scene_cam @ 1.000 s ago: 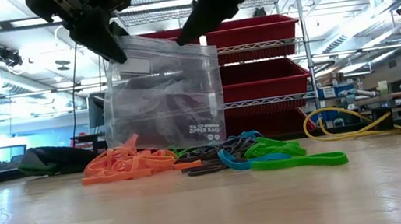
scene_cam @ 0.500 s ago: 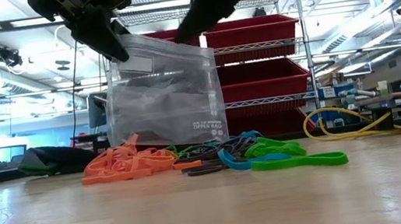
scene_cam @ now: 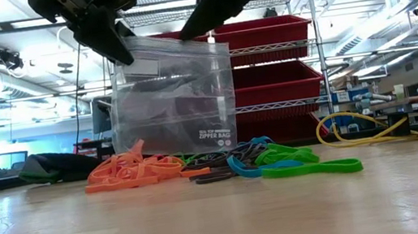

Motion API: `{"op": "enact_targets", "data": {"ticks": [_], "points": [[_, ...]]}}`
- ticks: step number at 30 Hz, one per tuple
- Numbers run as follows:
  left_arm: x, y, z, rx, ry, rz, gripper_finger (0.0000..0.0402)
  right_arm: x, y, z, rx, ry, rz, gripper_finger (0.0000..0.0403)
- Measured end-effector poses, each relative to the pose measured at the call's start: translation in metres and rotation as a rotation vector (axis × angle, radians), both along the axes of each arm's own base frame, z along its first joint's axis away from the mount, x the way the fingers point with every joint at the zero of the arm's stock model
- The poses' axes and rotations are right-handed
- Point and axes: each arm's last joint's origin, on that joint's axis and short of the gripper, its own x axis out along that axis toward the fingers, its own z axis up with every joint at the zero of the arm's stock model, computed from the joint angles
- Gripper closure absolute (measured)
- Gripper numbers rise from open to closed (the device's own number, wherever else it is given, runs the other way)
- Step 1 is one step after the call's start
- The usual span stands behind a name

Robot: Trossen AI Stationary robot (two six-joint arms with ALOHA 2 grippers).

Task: Sort rubber bands
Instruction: Open the transparent zip bag

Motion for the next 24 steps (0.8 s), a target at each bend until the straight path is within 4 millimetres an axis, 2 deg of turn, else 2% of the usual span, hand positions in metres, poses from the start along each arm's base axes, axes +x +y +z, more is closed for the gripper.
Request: {"op": "enact_targets", "data": {"ticks": [14, 24], "points": [[0.0, 0.0, 0.0, 0.013, 0.003, 0.011, 0.0398, -0.002, 0.02, 0.001, -0.04, -0.005, 0.021, 0.0294], [0.0, 0.001, 0.0, 0.018, 0.007, 0.019, 0.0398, -0.009, 0.018, 0.013, -0.068, -0.034, -0.07, 0.0295]]}}
